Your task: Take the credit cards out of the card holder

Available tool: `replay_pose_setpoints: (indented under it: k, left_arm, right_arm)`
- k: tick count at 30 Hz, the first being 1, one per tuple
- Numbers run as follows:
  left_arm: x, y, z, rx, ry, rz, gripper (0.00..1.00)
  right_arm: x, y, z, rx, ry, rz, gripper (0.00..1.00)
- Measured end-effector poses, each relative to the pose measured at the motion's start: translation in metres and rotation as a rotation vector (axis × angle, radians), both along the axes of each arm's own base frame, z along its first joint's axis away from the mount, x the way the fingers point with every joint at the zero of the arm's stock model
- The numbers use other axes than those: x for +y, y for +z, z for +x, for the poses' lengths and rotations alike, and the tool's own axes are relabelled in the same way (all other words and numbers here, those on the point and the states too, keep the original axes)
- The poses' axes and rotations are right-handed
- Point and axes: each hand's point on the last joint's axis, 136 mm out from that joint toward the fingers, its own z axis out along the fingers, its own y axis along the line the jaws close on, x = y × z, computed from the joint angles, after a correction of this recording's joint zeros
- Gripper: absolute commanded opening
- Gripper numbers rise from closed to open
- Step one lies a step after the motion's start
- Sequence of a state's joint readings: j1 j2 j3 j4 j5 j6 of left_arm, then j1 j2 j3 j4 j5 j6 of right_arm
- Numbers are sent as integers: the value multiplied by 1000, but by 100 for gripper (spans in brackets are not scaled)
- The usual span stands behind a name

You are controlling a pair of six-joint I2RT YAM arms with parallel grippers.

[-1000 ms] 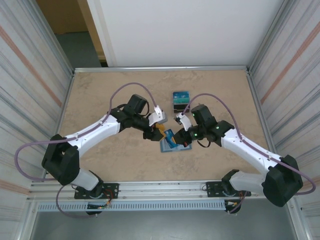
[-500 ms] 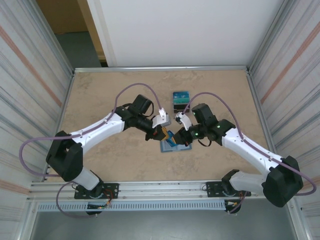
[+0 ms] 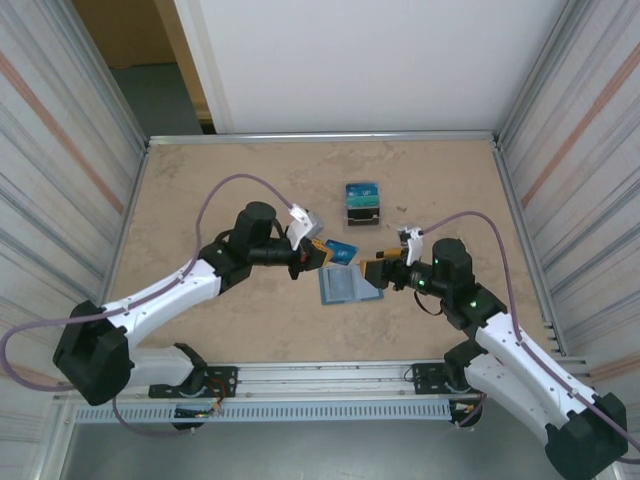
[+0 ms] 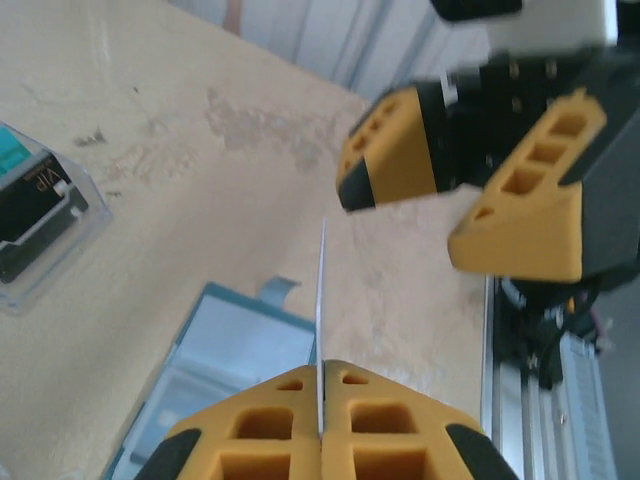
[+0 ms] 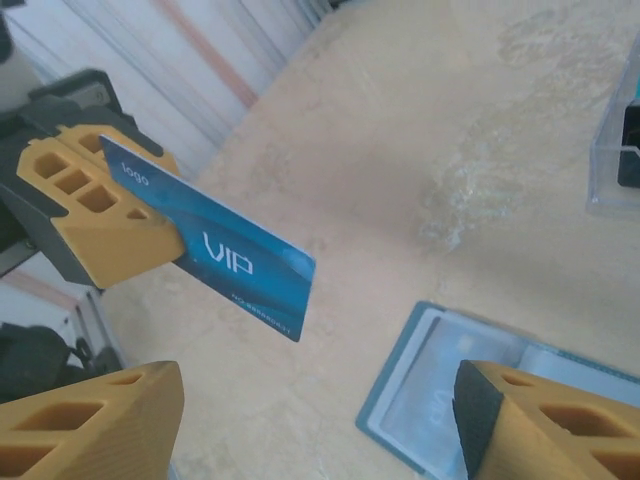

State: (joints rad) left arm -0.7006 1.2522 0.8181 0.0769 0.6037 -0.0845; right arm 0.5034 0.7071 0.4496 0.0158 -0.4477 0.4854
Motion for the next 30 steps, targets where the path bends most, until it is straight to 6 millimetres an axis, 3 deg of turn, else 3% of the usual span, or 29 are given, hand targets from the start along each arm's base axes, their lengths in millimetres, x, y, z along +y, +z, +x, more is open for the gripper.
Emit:
replay_pose_setpoints:
  k: [5, 15, 19, 24, 25, 30]
  left_arm:
    - [-4, 8, 2, 110, 47, -90, 0]
    - [-4, 24, -8, 177, 30, -180, 0]
    - [-4, 33, -11, 163, 18, -207, 0]
    - [-5, 36, -13, 164, 6, -219, 0]
    - [-4, 36, -12, 165, 10, -219, 0]
    - [1, 32, -10, 163, 15, -195, 46]
  right_arm:
    - [7, 16, 1, -15, 17, 81, 66]
    - [33, 17, 5, 29, 144, 141, 54]
    - [41, 28, 4, 12, 200, 172, 38]
    - [47, 47, 1, -35, 246, 194, 2]
    - [48, 49, -1, -42, 258, 197, 0]
    - [50, 53, -5, -57, 278, 173, 0]
